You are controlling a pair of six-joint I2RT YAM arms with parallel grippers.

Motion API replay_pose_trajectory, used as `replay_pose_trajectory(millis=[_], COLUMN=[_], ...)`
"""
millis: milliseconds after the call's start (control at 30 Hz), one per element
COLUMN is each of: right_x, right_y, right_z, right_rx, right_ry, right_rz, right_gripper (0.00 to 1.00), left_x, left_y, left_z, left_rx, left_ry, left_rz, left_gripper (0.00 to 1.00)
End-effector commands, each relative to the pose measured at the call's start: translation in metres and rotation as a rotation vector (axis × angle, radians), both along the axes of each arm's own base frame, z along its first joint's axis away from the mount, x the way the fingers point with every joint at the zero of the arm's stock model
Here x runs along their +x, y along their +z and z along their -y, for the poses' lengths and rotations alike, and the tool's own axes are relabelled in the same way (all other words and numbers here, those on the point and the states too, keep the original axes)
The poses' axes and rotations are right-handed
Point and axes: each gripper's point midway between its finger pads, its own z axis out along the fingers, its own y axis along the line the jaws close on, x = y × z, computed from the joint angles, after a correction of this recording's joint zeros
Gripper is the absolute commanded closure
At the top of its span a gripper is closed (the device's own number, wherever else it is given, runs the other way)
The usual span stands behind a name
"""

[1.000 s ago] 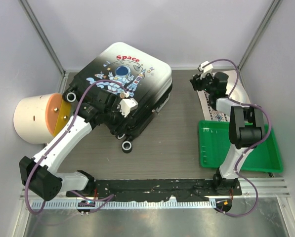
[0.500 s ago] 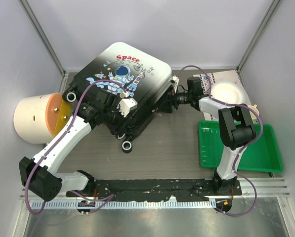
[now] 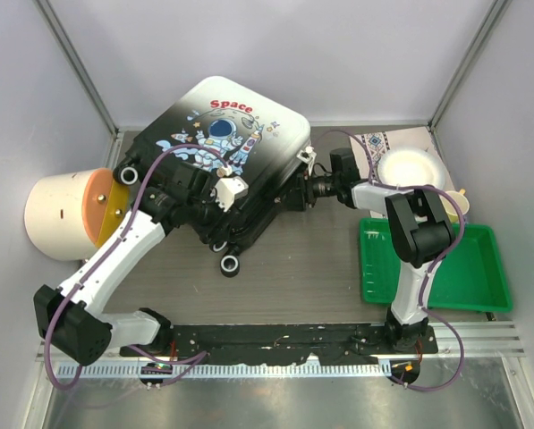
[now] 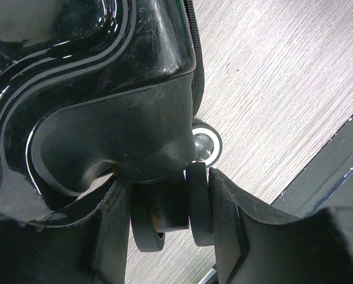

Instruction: Open, take out, and arrange the luggage

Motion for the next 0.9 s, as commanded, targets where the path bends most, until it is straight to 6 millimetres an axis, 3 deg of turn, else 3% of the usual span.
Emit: replay_pose_trajectory(millis=[0, 67, 100, 167, 300, 500, 567, 600, 667, 700, 733, 767, 867], right_x=[-0.015, -0.015, -0.015, -0.015, 0.014, 0.117, 0.153, 0.167, 0.205, 0.217, 0.231, 0.245, 0.267], right_y=[0.019, 0.020, 0.020, 0.020, 0.021, 0.027, 0.042, 0.034, 0.055, 0.058, 0.046, 0.062, 0.067], right_z=[-0.017, -0.017, -0.015, -0.009, 0.017, 0.108, 0.142, 0.152, 0.177, 0.182, 0.184, 0.185, 0.181], right_rx=[0.064, 0.064, 0.063, 0.040, -0.066, -0.315, -0.384, -0.431, -0.460, -0.473, -0.482, -0.466, -0.440], right_ry=[0.022, 0.015, 0.012, 0.007, -0.131, -0.546, -0.689, -0.716, -0.838, -0.856, -0.865, -0.882, -0.872], right_rz=[-0.005, -0.008, -0.009, -0.001, 0.103, 0.421, 0.553, 0.603, 0.719, 0.750, 0.761, 0.817, 0.888], right_gripper=[0.51, 0.63, 0.80, 0.98, 0.99, 0.99, 0.99, 0.99, 0.99, 0.99, 0.99, 0.99, 0.99], left_x=[-0.025, -0.024, -0.024, -0.025, -0.028, -0.030, -0.027, -0.027, -0.024, -0.021, -0.019, -0.015, -0.005], left_y=[-0.032, -0.032, -0.032, -0.033, -0.039, -0.048, -0.049, -0.050, -0.053, -0.054, -0.054, -0.054, -0.057], left_z=[-0.033, -0.033, -0.034, -0.035, -0.042, -0.060, -0.066, -0.069, -0.077, -0.078, -0.081, -0.084, -0.093], left_rx=[0.149, 0.146, 0.150, 0.153, 0.178, 0.229, 0.243, 0.250, 0.275, 0.279, 0.287, 0.298, 0.329], left_ry=[0.025, 0.032, 0.035, 0.047, 0.076, 0.131, 0.153, 0.155, 0.168, 0.171, 0.181, 0.191, 0.216], left_rz=[-0.121, -0.119, -0.119, -0.118, -0.128, -0.136, -0.138, -0.147, -0.146, -0.146, -0.144, -0.136, -0.129], left_gripper=[1.00, 1.00, 1.00, 1.00, 1.00, 1.00, 1.00, 1.00, 1.00, 1.00, 1.00, 1.00, 1.00])
